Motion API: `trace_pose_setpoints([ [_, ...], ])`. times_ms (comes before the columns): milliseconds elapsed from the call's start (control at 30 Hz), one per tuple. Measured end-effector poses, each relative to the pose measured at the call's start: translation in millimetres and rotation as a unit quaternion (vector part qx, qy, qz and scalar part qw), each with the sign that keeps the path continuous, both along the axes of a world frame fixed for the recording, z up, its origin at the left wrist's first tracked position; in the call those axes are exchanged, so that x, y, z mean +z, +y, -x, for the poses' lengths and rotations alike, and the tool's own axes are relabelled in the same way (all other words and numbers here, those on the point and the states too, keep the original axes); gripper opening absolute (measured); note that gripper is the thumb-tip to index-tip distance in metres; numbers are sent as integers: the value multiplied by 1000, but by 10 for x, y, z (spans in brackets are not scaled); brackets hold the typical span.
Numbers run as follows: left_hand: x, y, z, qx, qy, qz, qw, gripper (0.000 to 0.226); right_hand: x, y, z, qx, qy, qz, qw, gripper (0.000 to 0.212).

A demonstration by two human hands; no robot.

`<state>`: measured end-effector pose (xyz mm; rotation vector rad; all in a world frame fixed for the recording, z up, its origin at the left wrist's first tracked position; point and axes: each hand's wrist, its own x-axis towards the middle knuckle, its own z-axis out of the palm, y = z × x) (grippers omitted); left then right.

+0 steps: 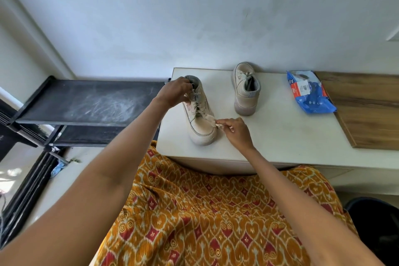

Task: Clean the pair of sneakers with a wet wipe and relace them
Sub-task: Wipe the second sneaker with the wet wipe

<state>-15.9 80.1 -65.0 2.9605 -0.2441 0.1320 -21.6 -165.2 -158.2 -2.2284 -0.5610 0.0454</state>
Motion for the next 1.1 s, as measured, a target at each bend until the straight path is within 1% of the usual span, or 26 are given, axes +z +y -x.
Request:
trace_pose_setpoints([
  [67, 100, -43, -2, 6, 25, -1, 1000, 23, 41, 20, 5, -12, 13, -1, 1000, 28],
  [167, 179, -86, 74, 25, 14, -7, 1000, 18, 107, 77, -22, -38, 38, -18, 998, 29],
  [267, 152, -90, 193, 87, -7, -14, 996, 20, 199, 69, -36, -75, 55, -40, 995, 26],
  [367, 112, -97, 215, 157, -4, 30, 987, 22, 245, 81, -93, -108, 58, -18, 992, 28],
  [400, 117, -119, 216, 172, 2, 31, 985, 24, 256, 103, -100, -122, 54, -8, 991, 29],
  [500, 144, -221, 208, 201, 16, -6, 979, 26, 255, 187, -79, -213, 35, 0, 976, 32],
  [567, 165, -299, 212, 226, 18, -35, 973, 20, 248, 240, -7, -274, 34, -16, 961, 31],
  [633, 176, -360, 215, 249, 24, -54, 967, 16, 217, 314, 64, -286, 56, -3, 956, 32],
  [700, 155, -419, 221, 253, 25, -56, 965, 19, 161, 431, 133, -271, 80, 5, 959, 32],
  [767, 148, -478, 248, 245, 22, -60, 967, 23, 114, 571, 154, -278, 87, -31, 956, 30],
  [900, 128, -480, 304, 233, 11, -76, 970, 25, 178, 720, 36, -352, 105, -149, 918, 31],
  [1033, 54, -434, 349, 230, 3, -82, 970, 28, 224, 699, -206, -368, 147, -171, 902, 38],
  [1100, 29, -439, 357, 229, -1, -91, 969, 28, 201, 716, -265, -372, 163, -176, 897, 36],
])
